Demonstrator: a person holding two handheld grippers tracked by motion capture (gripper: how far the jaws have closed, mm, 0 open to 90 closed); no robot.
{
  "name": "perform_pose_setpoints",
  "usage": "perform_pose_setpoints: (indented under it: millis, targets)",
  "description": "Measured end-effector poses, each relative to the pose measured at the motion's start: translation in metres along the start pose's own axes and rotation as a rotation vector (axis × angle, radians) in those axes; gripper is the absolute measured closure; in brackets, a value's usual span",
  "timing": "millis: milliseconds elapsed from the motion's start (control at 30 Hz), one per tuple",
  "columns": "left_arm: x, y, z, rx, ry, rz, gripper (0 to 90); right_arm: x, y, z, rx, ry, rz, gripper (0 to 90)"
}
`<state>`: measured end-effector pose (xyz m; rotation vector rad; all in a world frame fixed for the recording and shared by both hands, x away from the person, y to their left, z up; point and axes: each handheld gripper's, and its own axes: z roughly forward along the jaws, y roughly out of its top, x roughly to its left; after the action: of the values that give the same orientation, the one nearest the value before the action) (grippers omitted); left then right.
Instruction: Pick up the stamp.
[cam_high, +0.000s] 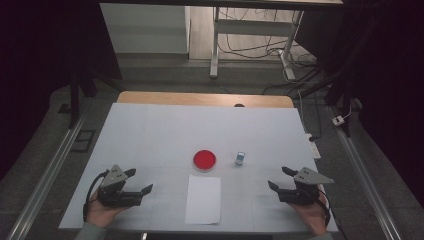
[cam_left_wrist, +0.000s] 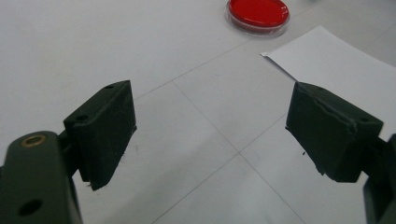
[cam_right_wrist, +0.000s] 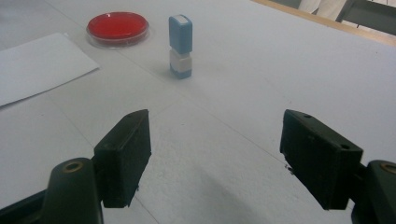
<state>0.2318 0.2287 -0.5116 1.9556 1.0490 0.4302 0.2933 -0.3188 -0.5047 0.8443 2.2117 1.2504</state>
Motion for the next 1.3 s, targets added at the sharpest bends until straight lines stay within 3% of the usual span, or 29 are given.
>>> perform_pose_setpoints:
  millis: [400,967,1300]
  targets:
    - [-0.0023,0.0000,-0.0039,-0.014,-0.013,0.022,18.5,-0.0003,-0.0004,-0.0011,-0.015,0.018,0.034,24.5]
    - [-0.0033,-0.0015,-0.0046,-0.016,-0.015,0.031,20.0,0.0024,0.0000,0.0014,-0.010,0.024,0.034,25.0]
    - [-0.0046,-0.0002,-0.0065,-0.024,-0.009,0.047,21.4,0.0047,0.0060,-0.0023,-0.037,0.022,0.035,25.0]
